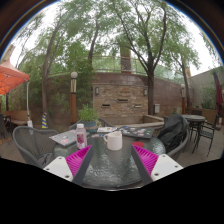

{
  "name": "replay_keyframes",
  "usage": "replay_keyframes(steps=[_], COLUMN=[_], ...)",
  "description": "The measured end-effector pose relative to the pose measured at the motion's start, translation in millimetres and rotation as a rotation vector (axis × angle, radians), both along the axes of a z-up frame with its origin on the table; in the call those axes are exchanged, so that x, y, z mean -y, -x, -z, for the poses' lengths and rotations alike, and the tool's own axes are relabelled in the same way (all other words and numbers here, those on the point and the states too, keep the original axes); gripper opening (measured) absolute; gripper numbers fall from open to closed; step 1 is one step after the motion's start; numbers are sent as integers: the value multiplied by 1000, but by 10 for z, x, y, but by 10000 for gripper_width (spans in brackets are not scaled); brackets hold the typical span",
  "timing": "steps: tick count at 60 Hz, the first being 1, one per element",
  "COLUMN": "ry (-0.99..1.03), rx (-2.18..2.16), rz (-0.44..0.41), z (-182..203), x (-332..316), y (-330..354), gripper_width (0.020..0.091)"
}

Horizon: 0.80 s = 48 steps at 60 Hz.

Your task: Pour water

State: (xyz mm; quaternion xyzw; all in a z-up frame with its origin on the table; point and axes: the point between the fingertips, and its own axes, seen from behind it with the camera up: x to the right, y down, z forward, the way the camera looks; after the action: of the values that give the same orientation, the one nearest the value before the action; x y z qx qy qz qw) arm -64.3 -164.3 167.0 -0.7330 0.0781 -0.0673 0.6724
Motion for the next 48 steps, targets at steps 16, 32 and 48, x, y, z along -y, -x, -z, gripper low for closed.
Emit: replay_keyframes(steps=[16, 32, 48], ry=[-37, -51, 0], rx=[-18, 3, 60], rz=[-78, -142, -101], z=[11, 73, 440], x=[-195, -1333, -2862], y=[255, 899, 1371], gripper_width=[842, 840, 829])
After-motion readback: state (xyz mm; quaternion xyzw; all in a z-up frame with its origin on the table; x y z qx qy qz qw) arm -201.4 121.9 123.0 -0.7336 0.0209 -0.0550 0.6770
